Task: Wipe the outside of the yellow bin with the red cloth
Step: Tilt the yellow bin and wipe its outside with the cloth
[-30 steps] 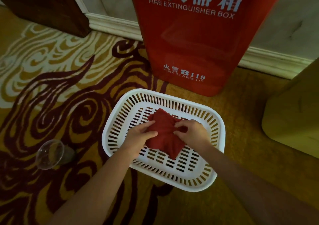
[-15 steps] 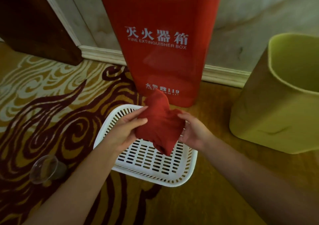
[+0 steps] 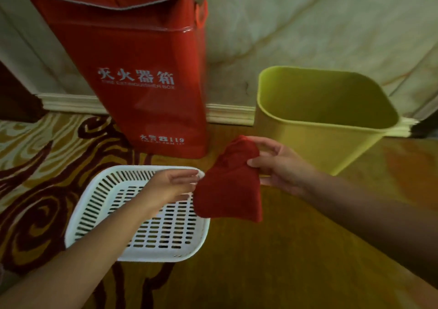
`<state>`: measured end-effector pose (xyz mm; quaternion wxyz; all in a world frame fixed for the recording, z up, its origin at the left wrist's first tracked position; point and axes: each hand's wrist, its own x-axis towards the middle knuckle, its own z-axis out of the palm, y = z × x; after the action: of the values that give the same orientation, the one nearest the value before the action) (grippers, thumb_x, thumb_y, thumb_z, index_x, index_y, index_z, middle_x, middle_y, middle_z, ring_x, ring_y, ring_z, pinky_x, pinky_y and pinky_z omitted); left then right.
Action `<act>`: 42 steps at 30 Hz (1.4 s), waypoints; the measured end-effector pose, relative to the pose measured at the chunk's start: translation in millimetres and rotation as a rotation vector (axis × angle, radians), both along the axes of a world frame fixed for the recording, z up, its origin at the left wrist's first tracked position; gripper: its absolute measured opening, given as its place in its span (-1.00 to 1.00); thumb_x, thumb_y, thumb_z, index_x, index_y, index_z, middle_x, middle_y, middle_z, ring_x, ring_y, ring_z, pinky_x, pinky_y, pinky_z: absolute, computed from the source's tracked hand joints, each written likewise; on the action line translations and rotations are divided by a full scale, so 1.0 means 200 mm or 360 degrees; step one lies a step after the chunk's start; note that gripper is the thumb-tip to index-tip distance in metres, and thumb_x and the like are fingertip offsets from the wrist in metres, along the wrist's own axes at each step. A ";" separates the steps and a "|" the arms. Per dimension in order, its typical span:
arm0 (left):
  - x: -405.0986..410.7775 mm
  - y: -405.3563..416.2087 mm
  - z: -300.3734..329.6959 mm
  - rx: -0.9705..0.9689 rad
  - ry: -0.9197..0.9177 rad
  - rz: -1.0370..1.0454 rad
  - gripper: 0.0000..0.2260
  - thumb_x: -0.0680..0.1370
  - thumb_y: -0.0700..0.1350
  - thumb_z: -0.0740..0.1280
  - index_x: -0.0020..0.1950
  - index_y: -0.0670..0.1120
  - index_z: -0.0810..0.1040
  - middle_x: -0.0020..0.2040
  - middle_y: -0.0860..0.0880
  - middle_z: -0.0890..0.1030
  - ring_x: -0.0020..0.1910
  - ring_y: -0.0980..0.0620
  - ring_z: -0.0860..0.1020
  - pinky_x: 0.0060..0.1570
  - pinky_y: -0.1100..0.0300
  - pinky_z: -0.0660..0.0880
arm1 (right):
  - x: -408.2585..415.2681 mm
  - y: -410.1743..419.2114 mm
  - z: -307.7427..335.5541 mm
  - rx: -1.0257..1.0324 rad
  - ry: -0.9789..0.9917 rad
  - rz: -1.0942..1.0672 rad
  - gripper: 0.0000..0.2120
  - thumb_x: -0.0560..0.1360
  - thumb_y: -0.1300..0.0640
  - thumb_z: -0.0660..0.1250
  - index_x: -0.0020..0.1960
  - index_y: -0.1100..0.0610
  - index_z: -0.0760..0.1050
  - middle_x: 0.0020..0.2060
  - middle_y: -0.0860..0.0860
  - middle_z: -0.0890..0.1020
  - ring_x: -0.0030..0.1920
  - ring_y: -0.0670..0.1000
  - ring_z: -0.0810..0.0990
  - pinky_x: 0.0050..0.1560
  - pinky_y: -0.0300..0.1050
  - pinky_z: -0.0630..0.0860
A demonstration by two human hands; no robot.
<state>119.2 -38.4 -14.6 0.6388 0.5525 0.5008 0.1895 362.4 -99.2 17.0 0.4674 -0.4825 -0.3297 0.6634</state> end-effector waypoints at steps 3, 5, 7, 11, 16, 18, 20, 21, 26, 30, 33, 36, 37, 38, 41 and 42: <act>0.23 0.06 0.21 0.0508 0.0157 -0.0275 -0.59 0.39 -0.32 0.39 0.21 -0.08 0.49 0.14 -0.11 0.59 0.08 0.04 0.57 0.05 0.32 0.50 | 0.12 -0.12 -0.03 -0.0043 -0.0015 -0.0115 -0.55 0.40 0.48 0.25 0.03 -0.03 0.56 -0.31 -0.04 0.68 -0.33 -0.07 0.62 -0.30 -0.12 0.59; 0.45 0.09 0.37 0.0811 0.0104 -0.0510 -0.54 0.37 -0.30 0.41 0.26 -0.12 0.46 0.15 -0.07 0.57 0.13 0.09 0.54 0.13 0.36 0.45 | 0.19 -0.18 -0.05 -0.0094 0.0027 -0.0244 -0.56 0.40 0.49 0.24 0.02 -0.02 0.56 -0.33 -0.02 0.66 -0.35 -0.05 0.61 -0.34 -0.14 0.58; 0.67 0.11 0.50 0.1125 0.0132 -0.0749 -0.53 0.37 -0.25 0.42 0.26 -0.10 0.46 0.19 -0.04 0.56 0.15 0.14 0.51 0.16 0.37 0.41 | 0.27 -0.24 -0.06 -0.0138 0.0145 -0.0406 -0.58 0.41 0.49 0.24 0.04 0.02 0.54 -0.35 0.00 0.67 -0.38 -0.04 0.63 -0.42 -0.16 0.57; 1.04 0.13 0.61 0.1710 0.0628 -0.1194 -0.53 0.37 -0.13 0.42 0.27 0.01 0.46 0.30 -0.01 0.52 0.26 0.09 0.45 0.22 0.30 0.31 | 0.41 -0.34 -0.06 -0.0121 0.0330 -0.0586 -0.59 0.41 0.48 0.25 0.07 0.04 0.54 -0.30 0.02 0.71 -0.31 0.00 0.69 -0.39 -0.13 0.59; 1.20 0.12 0.57 0.1822 0.1036 -0.1595 -0.74 0.43 -0.27 0.28 0.09 -0.11 0.59 0.06 -0.12 0.65 0.02 -0.06 0.58 0.02 0.05 0.50 | 0.54 -0.47 -0.09 -0.0130 0.0440 -0.0762 -0.57 0.39 0.47 0.28 0.10 0.03 0.54 -0.23 0.04 0.73 -0.23 0.06 0.70 -0.34 -0.12 0.60; 1.22 0.12 0.56 0.1892 0.1020 -0.1626 -0.78 0.46 -0.26 0.26 0.06 -0.14 0.59 0.03 -0.13 0.65 0.01 -0.08 0.58 -0.04 0.09 0.49 | 0.59 -0.51 -0.09 -0.0119 0.0449 -0.0845 -0.57 0.39 0.47 0.28 0.08 0.02 0.55 -0.23 0.05 0.73 -0.23 0.06 0.70 -0.35 -0.12 0.60; 1.24 0.11 0.58 0.1841 0.0909 -0.1542 -0.78 0.46 -0.25 0.27 0.07 -0.14 0.59 0.05 -0.12 0.66 0.02 -0.02 0.60 -0.07 0.23 0.43 | 0.64 -0.55 -0.07 -0.0081 0.0418 -0.0914 -0.58 0.40 0.47 0.26 0.07 0.02 0.56 -0.22 0.06 0.73 -0.22 0.06 0.70 -0.34 -0.12 0.61; 1.27 0.11 0.59 0.1811 0.0847 -0.1481 -0.78 0.45 -0.25 0.28 0.06 -0.15 0.60 0.04 -0.12 0.67 0.01 0.01 0.61 -0.09 0.30 0.40 | 0.67 -0.57 -0.06 -0.0054 0.0393 -0.0950 -0.58 0.41 0.47 0.25 0.07 0.02 0.55 -0.21 0.06 0.73 -0.21 0.06 0.70 -0.33 -0.10 0.62; 1.35 0.17 0.67 0.1497 0.0639 -0.1121 -0.79 0.41 -0.25 0.34 0.02 -0.19 0.62 -0.17 -0.04 0.62 -0.13 0.09 0.54 -0.17 0.35 0.42 | 0.82 -0.64 0.13 0.0165 0.0307 -0.1212 -0.56 0.43 0.47 0.21 0.17 0.06 0.51 -0.24 0.04 0.72 -0.25 0.05 0.70 -0.33 -0.10 0.63; 1.24 0.29 0.65 0.1211 0.0712 -0.0882 -0.79 0.37 -0.23 0.39 0.00 -0.11 0.64 -0.23 0.00 0.65 -0.16 0.08 0.59 0.00 0.17 0.49 | 0.89 -0.57 0.31 0.0434 -0.0130 -0.1265 -0.57 0.45 0.41 0.27 0.21 0.01 0.48 -0.15 0.05 0.72 -0.12 0.06 0.70 -0.23 -0.06 0.65; 1.19 0.36 0.64 0.0975 0.0702 -0.0796 -0.77 0.39 -0.27 0.39 0.02 -0.10 0.63 -0.24 0.01 0.65 -0.18 0.04 0.59 0.07 -0.01 0.52 | 0.86 -0.38 0.37 0.0618 -0.0480 -0.1206 -0.55 0.43 0.35 0.32 0.16 -0.12 0.49 -0.09 -0.04 0.71 -0.08 0.02 0.69 -0.23 -0.07 0.65; 1.20 0.38 0.63 0.0880 0.0619 -0.0727 -0.75 0.40 -0.28 0.38 0.06 -0.12 0.60 -0.09 -0.14 0.67 -0.20 0.04 0.59 0.05 0.06 0.53 | 0.73 -0.16 0.29 0.0747 -0.1040 -0.1071 -0.52 0.49 0.18 0.29 0.32 -0.21 0.34 0.14 -0.19 0.57 0.15 -0.10 0.56 0.00 -0.05 0.61; 1.20 0.37 0.63 0.0857 0.0578 -0.0742 -0.73 0.41 -0.29 0.37 0.09 -0.15 0.59 -0.02 -0.18 0.65 -0.21 0.08 0.59 0.01 0.14 0.53 | 0.70 -0.09 0.22 0.0783 -0.1455 -0.1005 -0.53 0.52 0.08 0.24 0.38 -0.23 0.25 0.28 -0.15 0.48 0.31 -0.06 0.43 0.22 0.07 0.48; 1.20 0.37 0.64 0.0803 0.0547 -0.0794 -0.71 0.42 -0.30 0.35 0.14 -0.18 0.56 0.04 -0.20 0.63 -0.17 0.09 0.59 0.02 0.18 0.51 | 0.68 -0.03 0.14 0.0798 -0.1850 -0.0898 -0.52 0.55 -0.03 0.17 0.42 -0.24 0.15 0.43 -0.11 0.32 0.45 0.02 0.21 0.40 0.21 0.23; 1.13 0.40 0.66 0.0446 0.0598 -0.1088 -0.53 0.46 -0.33 0.28 0.36 -0.15 0.34 0.14 -0.23 0.59 0.04 -0.08 0.55 0.15 0.01 0.44 | 0.67 0.12 -0.07 0.0759 -0.2271 -0.0630 -0.45 0.51 -0.31 -0.03 0.43 -0.33 -0.14 0.53 -0.11 -0.15 0.50 0.09 -0.30 0.36 0.39 -0.30; 1.10 0.41 0.67 0.0375 0.0663 -0.1170 -0.48 0.47 -0.32 0.28 0.40 -0.09 0.28 0.11 -0.25 0.61 0.02 -0.11 0.56 0.09 -0.02 0.47 | 0.68 0.17 -0.11 0.0801 -0.2290 -0.0642 -0.44 0.49 -0.35 -0.06 0.43 -0.34 -0.16 0.52 -0.12 -0.17 0.50 0.09 -0.31 0.34 0.42 -0.31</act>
<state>339.2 43.6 118.6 0.4819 0.7894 0.3640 -0.1101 498.3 -65.5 -4.6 0.3457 -0.7234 -0.5976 -0.0042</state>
